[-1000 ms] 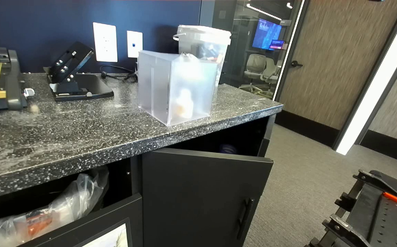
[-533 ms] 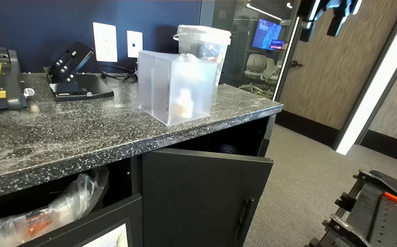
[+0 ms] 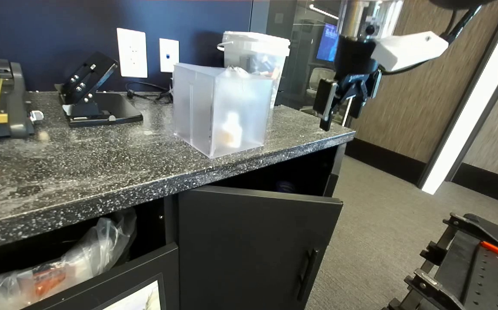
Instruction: Open the left drawer door on the bottom
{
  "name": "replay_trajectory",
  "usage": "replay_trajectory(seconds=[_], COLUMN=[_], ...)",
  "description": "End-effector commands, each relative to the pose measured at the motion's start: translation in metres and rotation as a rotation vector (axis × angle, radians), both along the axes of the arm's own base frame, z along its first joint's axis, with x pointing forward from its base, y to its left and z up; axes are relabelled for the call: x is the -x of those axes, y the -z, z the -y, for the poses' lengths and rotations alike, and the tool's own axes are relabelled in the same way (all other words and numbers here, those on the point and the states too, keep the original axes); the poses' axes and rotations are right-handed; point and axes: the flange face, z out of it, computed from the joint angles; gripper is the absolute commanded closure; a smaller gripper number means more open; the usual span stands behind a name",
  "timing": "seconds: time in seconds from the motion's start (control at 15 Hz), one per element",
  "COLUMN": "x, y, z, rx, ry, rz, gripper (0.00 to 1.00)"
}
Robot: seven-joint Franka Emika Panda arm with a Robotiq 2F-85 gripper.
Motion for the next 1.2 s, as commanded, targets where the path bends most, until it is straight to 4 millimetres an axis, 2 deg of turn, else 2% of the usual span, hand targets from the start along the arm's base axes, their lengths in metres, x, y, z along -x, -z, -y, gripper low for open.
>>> replay_trajectory(seconds=[0.0, 0.33, 0.67, 0.93, 1.13], x=[-0.013, -0.028, -0.041, -0.042, -0.038], y=[0.040, 0.092, 0.134, 0.164, 0.178], z=[-0.005, -0.025, -0.063, -0.087, -0.093], rx=[0.038, 0.094, 0.141, 0.175, 0.207], ry=[-0.002, 0.001, -0.014, -0.038, -0.056], rz=[0.007, -0.018, -0.013, -0.059, -0.121], gripper=[0.00, 0.00, 0.00, 0.00, 0.00])
